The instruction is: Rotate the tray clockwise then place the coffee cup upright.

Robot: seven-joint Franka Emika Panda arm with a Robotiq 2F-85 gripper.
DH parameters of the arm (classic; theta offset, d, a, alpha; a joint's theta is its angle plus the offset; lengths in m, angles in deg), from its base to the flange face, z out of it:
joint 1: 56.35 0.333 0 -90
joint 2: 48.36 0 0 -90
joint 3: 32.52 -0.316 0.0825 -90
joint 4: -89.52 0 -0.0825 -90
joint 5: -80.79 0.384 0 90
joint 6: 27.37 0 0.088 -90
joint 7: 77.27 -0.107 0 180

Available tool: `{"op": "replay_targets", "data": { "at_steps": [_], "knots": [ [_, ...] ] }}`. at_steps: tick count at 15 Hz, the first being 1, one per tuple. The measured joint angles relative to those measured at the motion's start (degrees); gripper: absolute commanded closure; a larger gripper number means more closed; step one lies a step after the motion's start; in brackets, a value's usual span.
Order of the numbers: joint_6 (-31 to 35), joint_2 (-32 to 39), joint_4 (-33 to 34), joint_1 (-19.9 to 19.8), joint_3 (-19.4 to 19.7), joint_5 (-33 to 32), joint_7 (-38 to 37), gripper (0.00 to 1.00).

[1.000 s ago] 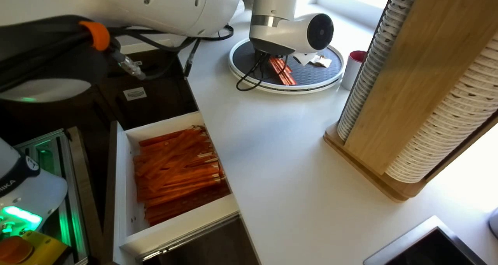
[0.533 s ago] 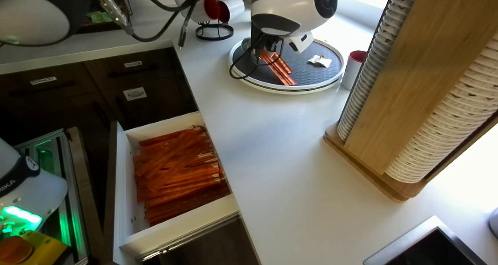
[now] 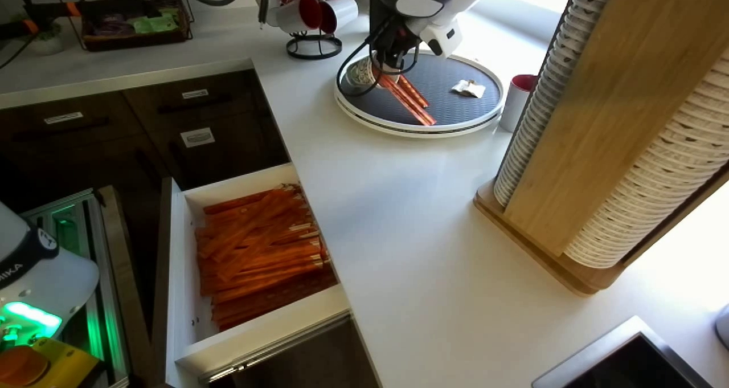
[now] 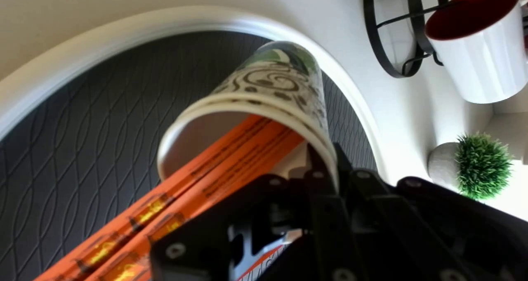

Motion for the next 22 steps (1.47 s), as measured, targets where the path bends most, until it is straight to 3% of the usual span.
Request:
{"op": "replay_targets", "data": {
  "at_steps": [4,10,22],
  "knots": [
    [-4.2,0.0,3.7,5.9,7.2,0.3,-1.9,0.99],
    [-8.6,0.5,7.0,10.8,13.0,-0.4,-4.8,0.99],
    [-12.7,0.5,11.8,15.4,17.4,-9.3,-10.3,0.99]
  ]
}}
